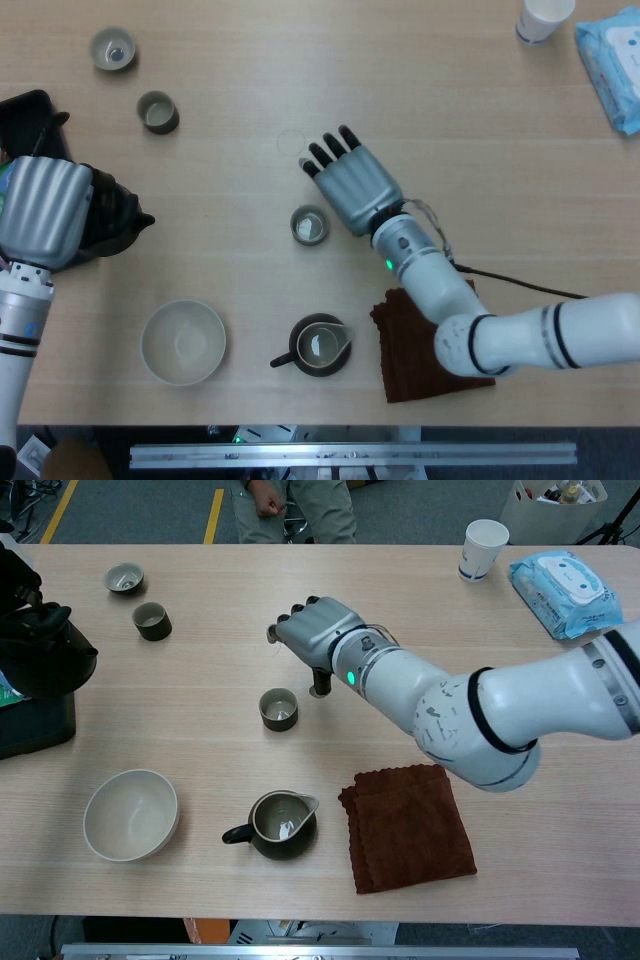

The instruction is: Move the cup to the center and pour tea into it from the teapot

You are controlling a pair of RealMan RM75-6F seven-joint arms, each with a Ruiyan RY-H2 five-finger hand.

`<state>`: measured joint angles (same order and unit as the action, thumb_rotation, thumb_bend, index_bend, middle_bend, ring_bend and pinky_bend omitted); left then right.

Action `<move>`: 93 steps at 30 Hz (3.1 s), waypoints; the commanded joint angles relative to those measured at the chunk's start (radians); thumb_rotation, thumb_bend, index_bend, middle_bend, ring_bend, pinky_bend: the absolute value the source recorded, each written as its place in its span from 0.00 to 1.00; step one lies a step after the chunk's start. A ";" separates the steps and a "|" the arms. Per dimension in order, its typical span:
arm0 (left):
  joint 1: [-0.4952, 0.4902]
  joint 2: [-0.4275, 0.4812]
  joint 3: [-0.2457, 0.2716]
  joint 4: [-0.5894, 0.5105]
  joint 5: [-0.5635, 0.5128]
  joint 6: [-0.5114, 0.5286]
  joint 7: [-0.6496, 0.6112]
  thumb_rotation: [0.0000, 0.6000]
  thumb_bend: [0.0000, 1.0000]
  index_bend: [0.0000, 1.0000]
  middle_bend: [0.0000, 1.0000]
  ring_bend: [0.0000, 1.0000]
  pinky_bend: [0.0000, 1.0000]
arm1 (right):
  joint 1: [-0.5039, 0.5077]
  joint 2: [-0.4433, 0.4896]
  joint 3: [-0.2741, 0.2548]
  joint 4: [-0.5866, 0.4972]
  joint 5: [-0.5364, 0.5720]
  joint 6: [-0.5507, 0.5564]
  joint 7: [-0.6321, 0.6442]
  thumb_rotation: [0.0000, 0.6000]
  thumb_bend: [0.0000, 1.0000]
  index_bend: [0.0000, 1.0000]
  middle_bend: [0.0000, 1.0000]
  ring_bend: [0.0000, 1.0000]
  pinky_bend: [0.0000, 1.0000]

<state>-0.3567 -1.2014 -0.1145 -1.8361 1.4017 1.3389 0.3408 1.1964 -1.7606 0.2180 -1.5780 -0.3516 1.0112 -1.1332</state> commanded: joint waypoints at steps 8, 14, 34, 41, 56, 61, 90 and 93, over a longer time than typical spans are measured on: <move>-0.040 -0.062 -0.014 -0.008 -0.017 -0.038 0.053 0.85 0.35 0.96 1.00 0.90 0.15 | -0.222 0.414 -0.121 -0.317 -0.282 0.099 0.245 1.00 0.23 0.14 0.10 0.00 0.05; -0.074 -0.128 -0.024 0.007 -0.035 -0.064 0.103 0.86 0.35 0.96 1.00 0.90 0.15 | -0.336 0.578 -0.213 -0.369 -0.472 0.125 0.362 1.00 0.23 0.14 0.10 0.00 0.05; -0.148 -0.319 -0.059 0.116 -0.163 -0.086 0.249 0.87 0.35 0.96 1.00 0.90 0.15 | -0.703 0.724 -0.383 -0.299 -0.941 0.310 0.699 1.00 0.21 0.14 0.10 0.00 0.05; -0.171 -0.374 -0.070 0.141 -0.199 -0.087 0.285 0.87 0.35 0.96 1.00 0.90 0.15 | -0.762 0.735 -0.375 -0.271 -0.963 0.314 0.761 1.00 0.21 0.14 0.10 0.00 0.05; -0.236 -0.508 -0.076 0.249 -0.251 -0.117 0.347 0.87 0.35 0.96 1.00 0.90 0.15 | -0.821 0.751 -0.337 -0.222 -0.979 0.264 0.826 1.00 0.21 0.14 0.10 0.00 0.05; -0.256 -0.547 -0.082 0.287 -0.267 -0.124 0.363 0.87 0.35 0.96 1.00 0.90 0.15 | -0.830 0.747 -0.323 -0.207 -0.982 0.242 0.839 1.00 0.21 0.14 0.10 0.00 0.05; -0.309 -0.648 -0.062 0.380 -0.228 -0.107 0.418 0.90 0.35 0.96 1.00 0.90 0.15 | -0.884 0.755 -0.266 -0.166 -1.002 0.197 0.904 1.00 0.21 0.14 0.10 0.00 0.05; -0.313 -0.656 -0.061 0.386 -0.227 -0.109 0.425 0.91 0.35 0.96 1.00 0.90 0.15 | -0.889 0.758 -0.262 -0.165 -1.003 0.197 0.908 1.00 0.21 0.14 0.10 0.00 0.05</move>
<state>-0.6685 -1.8565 -0.1754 -1.4516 1.1748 1.2304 0.7646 0.3080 -1.0037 -0.0443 -1.7429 -1.3546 1.2079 -0.2259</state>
